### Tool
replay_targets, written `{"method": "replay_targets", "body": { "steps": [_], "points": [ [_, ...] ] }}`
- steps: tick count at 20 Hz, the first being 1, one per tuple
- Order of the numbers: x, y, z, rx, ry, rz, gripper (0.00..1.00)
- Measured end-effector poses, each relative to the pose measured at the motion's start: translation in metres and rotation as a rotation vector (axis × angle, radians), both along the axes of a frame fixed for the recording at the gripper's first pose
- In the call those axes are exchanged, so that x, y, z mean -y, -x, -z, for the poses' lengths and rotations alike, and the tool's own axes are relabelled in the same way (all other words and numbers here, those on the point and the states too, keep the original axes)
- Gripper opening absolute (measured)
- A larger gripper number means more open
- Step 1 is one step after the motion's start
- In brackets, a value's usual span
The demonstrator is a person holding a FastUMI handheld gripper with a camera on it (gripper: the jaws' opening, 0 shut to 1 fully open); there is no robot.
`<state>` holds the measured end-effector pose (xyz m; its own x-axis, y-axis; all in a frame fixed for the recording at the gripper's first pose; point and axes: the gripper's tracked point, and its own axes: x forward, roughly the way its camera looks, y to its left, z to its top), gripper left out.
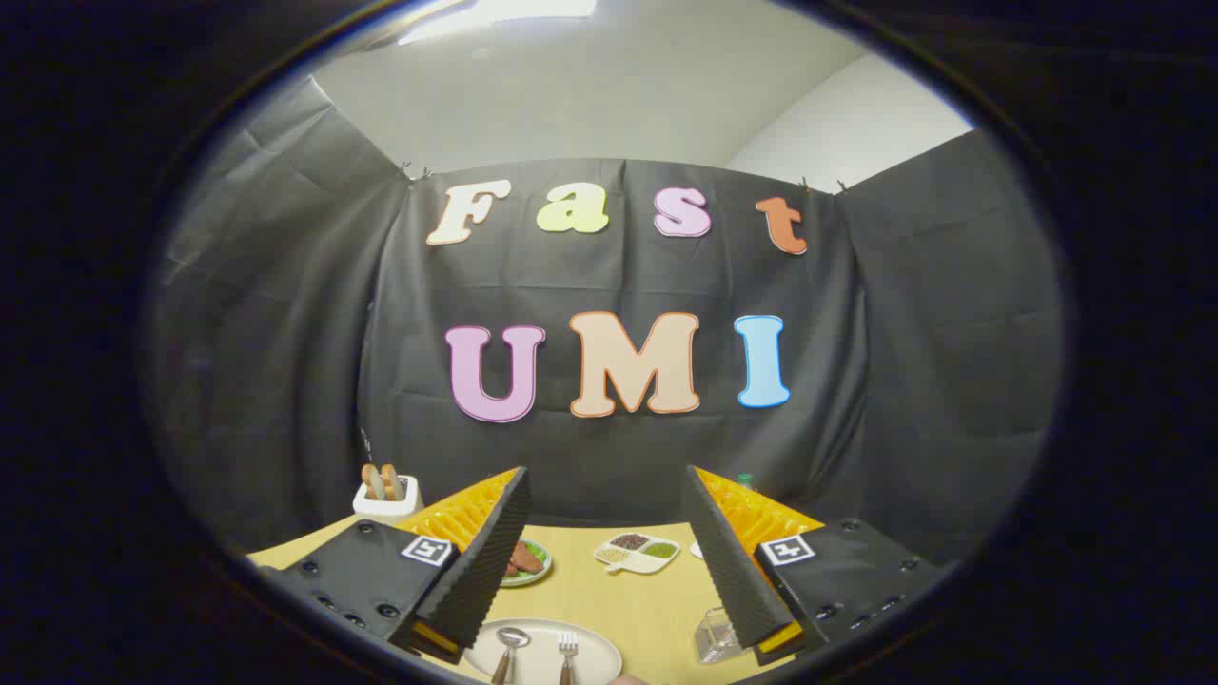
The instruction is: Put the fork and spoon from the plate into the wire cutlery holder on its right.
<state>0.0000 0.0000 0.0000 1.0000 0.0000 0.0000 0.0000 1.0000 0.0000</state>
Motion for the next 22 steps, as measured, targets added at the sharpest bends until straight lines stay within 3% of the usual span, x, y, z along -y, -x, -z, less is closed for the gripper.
{"method": "replay_targets", "body": {
  "steps": [22],
  "points": [
    [-0.018, -0.018, 0.007, -0.034, -0.002, -0.056, 1.00]
  ]
}}
